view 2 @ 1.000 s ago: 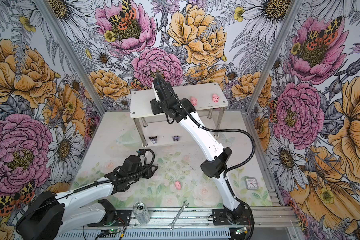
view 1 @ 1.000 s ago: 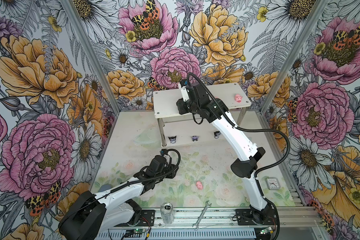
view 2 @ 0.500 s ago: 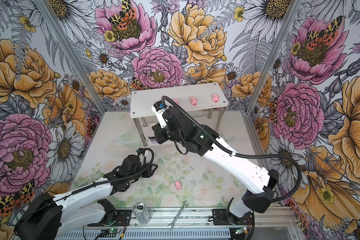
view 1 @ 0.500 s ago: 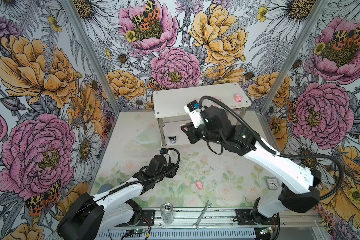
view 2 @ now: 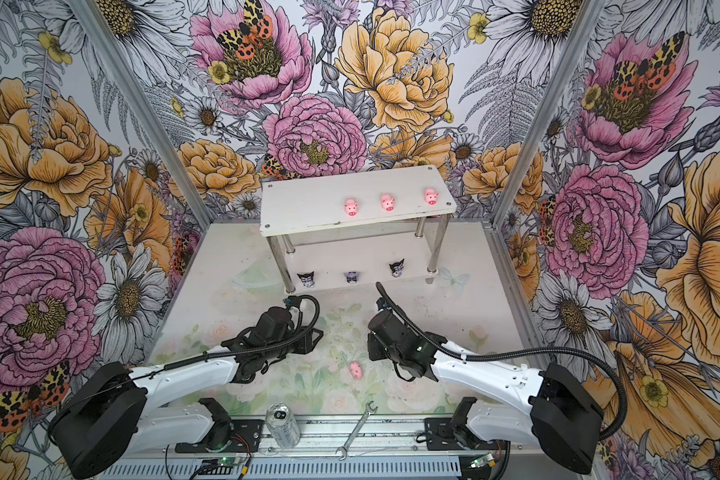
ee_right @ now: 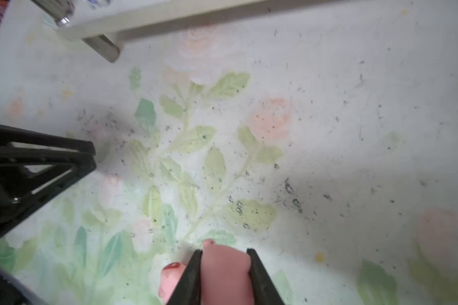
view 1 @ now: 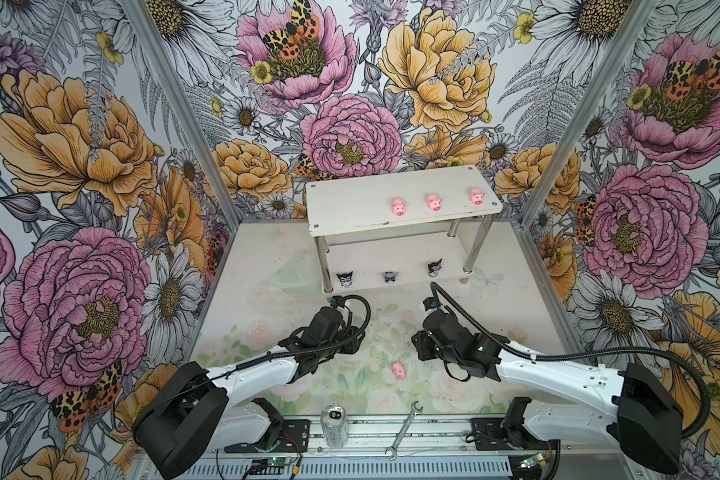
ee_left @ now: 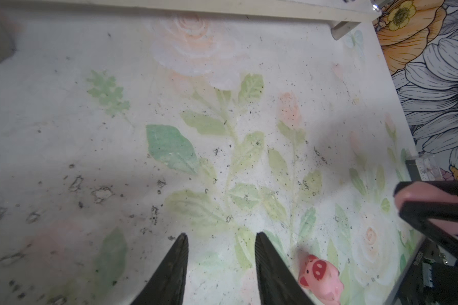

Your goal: Place and organize the plastic toys onto the shelf

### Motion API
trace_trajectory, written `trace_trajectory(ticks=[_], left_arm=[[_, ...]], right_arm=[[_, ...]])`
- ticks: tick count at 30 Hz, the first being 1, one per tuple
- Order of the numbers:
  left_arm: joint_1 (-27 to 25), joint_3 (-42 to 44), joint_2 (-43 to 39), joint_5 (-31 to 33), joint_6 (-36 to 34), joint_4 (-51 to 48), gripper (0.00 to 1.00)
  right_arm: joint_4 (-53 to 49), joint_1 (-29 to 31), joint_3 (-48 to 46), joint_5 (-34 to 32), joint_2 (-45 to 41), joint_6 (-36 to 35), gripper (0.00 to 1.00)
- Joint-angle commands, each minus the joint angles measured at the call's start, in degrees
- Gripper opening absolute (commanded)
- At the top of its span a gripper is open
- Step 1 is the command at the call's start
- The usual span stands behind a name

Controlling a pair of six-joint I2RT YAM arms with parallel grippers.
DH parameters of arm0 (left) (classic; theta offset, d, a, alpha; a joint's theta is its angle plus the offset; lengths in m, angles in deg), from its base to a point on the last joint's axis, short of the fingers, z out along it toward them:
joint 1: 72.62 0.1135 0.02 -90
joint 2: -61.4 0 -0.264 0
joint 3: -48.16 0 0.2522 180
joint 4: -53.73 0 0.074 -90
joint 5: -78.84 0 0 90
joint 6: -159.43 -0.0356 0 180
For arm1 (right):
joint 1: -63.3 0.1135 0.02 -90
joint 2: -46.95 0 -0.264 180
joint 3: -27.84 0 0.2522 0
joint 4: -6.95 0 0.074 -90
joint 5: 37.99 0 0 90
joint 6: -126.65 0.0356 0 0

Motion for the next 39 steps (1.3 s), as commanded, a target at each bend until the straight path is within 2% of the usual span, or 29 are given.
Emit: trace_trajectory(ticks=[1,5,10,15,20,22,23,25,26,30,34,39], left_arm=[[-1.83,-2.00,1.55,1.47,1.04,2.04,0.44],[-3.06,-3.45,3.58,1.56,1.29,1.69,0.44],[-3.95,-5.33,5.65,1.82,1.39,1.60,0.44],[-4.94,-7.57,8.22,1.63,1.17,1.06,0.44],[-6.42,-10.07,10.11,2.73,0.15,-0.61,0.43],[-6.42,-10.68,10.62,2.93,0.07,-0.64,0.43],[-6.42,-10.98,10.88,2.97,0.15,-0.66,0.43],[-6.42,-11.72,11.49,2.94,0.06,-0.53,0.43],[-6.41,-12.02,11.87,2.88,0.00,-0.47,0.43],[-6.51,-13.31,13.30,2.18,0.24,-0.42,0.42],[-6.77,-13.98,14.26,1.91,0.33,-0.42,0.42],[-7.13,-14.07,14.71,2.33,0.76,-0.42,0.42]], right_arm=[[15.74,-1.86,-2.64,2.53,1.84,4.46,0.35],[28.48,-4.14,-7.53,8.10,6.50,6.64,0.41],[33.40,-5.89,-9.28,9.86,10.43,7.90,0.50],[31.38,-7.36,-11.13,8.71,8.19,7.56,0.53],[15.91,-8.20,-9.59,4.63,-3.22,1.71,0.52],[10.99,-8.25,-9.07,4.16,-7.91,-0.43,0.45],[9.07,-8.26,-9.05,4.32,-10.03,-0.84,0.37],[6.94,-8.29,-9.45,5.75,-12.46,-0.94,0.08],[6.31,-8.19,-9.58,6.79,-12.59,-0.40,0.00],[6.27,-6.66,-9.46,10.60,-7.73,1.03,0.00],[6.62,-2.92,-7.23,9.72,-1.12,-0.08,0.00],[8.92,-2.25,-5.86,9.19,2.38,-0.44,0.00]])
